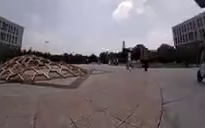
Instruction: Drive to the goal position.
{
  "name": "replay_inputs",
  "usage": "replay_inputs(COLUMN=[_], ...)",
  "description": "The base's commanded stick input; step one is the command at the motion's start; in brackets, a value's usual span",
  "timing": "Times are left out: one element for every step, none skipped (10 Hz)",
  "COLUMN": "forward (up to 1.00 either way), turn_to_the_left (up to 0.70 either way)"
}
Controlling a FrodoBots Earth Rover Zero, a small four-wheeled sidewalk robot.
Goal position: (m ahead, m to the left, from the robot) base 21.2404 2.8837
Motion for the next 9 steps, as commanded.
replay_inputs(forward=[0.70,0.70,0.70,0.70,0.70,0.70,0.70,0.70,0.70], turn_to_the_left=[-0.14,-0.14,-0.11,-0.03,0.00,0.00,0.00,0.00,0.00])
